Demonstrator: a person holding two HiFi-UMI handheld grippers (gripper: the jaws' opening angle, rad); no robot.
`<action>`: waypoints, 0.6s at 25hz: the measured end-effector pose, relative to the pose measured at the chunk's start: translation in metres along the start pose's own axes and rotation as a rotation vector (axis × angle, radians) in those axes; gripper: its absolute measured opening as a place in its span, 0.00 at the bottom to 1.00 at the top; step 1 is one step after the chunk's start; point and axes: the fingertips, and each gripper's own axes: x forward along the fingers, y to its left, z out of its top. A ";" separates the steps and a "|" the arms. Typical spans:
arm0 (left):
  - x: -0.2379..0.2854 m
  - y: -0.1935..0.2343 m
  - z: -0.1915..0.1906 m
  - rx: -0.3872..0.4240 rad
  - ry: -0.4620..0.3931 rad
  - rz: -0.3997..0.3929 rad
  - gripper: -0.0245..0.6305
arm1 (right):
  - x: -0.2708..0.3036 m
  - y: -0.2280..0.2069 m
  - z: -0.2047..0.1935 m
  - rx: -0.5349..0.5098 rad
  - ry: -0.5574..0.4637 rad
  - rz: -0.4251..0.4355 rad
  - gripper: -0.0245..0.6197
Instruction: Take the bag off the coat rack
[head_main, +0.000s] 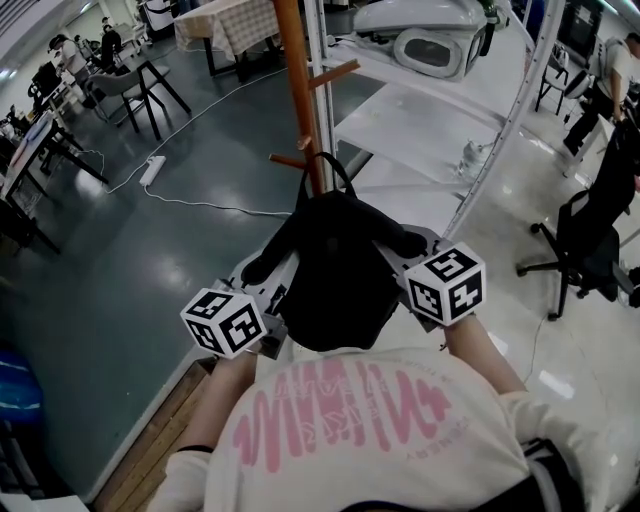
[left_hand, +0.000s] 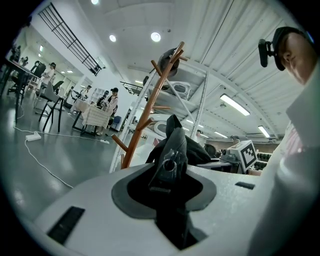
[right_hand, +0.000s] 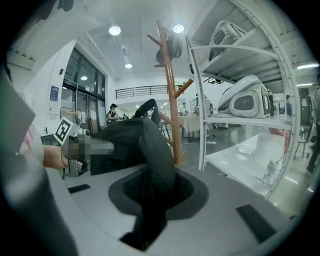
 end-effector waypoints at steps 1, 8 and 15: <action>0.000 -0.003 -0.002 -0.001 -0.001 0.000 0.19 | -0.003 0.000 -0.001 -0.002 -0.001 0.000 0.15; -0.008 -0.028 -0.015 -0.013 0.001 0.011 0.19 | -0.027 0.002 -0.012 -0.006 0.001 0.003 0.15; -0.016 -0.052 -0.042 -0.010 0.001 0.038 0.19 | -0.051 0.007 -0.041 0.016 0.016 0.020 0.15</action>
